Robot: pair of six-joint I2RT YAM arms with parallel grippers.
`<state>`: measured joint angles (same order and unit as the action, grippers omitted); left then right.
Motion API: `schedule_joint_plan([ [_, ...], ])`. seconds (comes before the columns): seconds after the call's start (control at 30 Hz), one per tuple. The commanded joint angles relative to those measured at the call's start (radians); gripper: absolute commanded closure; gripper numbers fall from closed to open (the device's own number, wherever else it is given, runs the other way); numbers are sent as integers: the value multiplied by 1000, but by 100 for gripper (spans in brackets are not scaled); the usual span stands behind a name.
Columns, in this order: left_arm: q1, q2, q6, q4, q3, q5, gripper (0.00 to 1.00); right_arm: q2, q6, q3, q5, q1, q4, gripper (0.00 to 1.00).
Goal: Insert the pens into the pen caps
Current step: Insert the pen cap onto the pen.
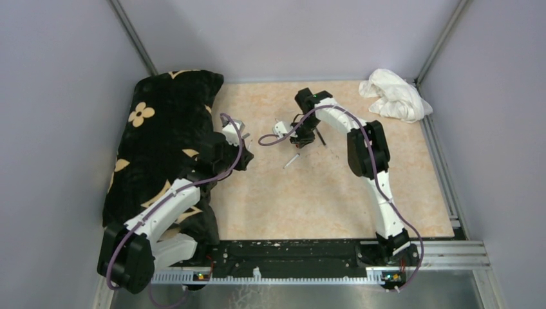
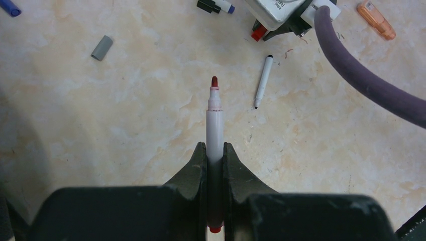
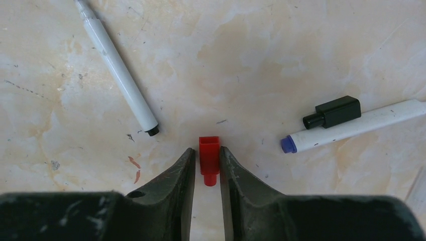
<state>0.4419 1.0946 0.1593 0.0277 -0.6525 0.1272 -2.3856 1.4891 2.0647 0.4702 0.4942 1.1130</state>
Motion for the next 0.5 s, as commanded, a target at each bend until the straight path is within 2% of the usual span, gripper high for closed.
schedule_joint_plan([
  [0.0, -17, 1, -19, -20, 15, 45, 100, -34, -21, 23, -34, 21, 26, 79],
  [0.23, -29, -34, -15, -20, 19, 90, 100, -8, -122, 5, -36, 22, -30, 99],
  [0.47, -31, -132, 24, -97, 56, 176, 100, 96, -313, -73, 5, 14, -135, 100],
])
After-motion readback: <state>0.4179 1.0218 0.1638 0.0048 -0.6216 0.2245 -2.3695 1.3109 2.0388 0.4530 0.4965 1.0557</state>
